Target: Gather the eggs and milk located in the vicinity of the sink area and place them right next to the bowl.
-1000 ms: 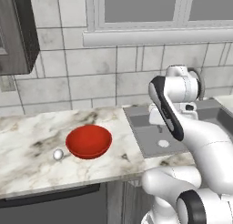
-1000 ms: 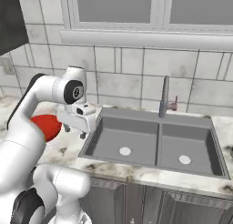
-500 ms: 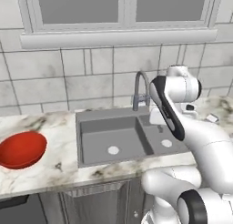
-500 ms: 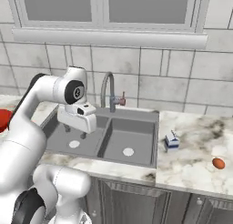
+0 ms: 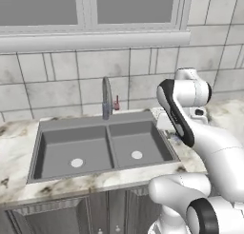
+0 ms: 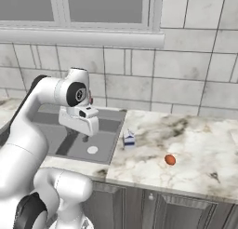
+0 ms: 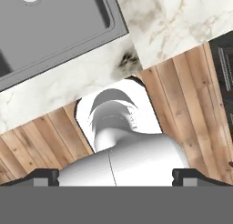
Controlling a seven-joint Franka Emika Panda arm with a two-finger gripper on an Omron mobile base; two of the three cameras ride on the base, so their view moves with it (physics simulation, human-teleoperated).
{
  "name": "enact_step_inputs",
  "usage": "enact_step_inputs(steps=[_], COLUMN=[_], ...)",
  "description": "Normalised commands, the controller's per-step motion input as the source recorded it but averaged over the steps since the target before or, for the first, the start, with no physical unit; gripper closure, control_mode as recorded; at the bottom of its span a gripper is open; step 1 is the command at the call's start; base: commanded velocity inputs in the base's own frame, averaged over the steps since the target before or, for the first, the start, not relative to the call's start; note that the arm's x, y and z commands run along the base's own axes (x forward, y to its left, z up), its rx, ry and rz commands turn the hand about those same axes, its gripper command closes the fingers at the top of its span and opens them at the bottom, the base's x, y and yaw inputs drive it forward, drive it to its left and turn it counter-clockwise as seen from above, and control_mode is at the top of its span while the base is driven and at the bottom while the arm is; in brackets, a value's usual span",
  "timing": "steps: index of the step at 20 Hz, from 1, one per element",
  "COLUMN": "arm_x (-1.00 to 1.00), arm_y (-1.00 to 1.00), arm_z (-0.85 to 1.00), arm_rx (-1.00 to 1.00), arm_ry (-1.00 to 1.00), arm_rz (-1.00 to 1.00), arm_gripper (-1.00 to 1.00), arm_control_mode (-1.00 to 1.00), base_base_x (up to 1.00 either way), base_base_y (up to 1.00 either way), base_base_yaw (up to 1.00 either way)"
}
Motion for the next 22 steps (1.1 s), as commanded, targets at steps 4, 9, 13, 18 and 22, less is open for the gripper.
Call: enact_step_inputs(steps=[4, 9, 13, 18, 22], arm_x=[0.00, 0.00, 0.00, 0.00, 0.00], arm_y=[0.00, 0.00, 0.00, 0.00, 0.00], arm_z=[0.00, 0.00, 0.00, 0.00, 0.00], arm_rx=[0.00, 0.00, 0.00, 0.00, 0.00], arm_ry=[0.00, 0.00, 0.00, 0.00, 0.00], arm_rz=[0.00, 0.00, 0.00, 0.00, 0.00], arm_gripper=[-1.00, -1.00, -1.00, -1.00, -1.00], arm_control_mode=[1.00, 1.00, 1.00, 1.00, 1.00], base_base_x=[0.16, 0.16, 0.29, 0.40, 0.27], base_base_y=[-0.62, -0.63, -0.36, -0.10, 0.00], base_base_yaw=[0.00, 0.00, 0.04, 0.05, 0.00])
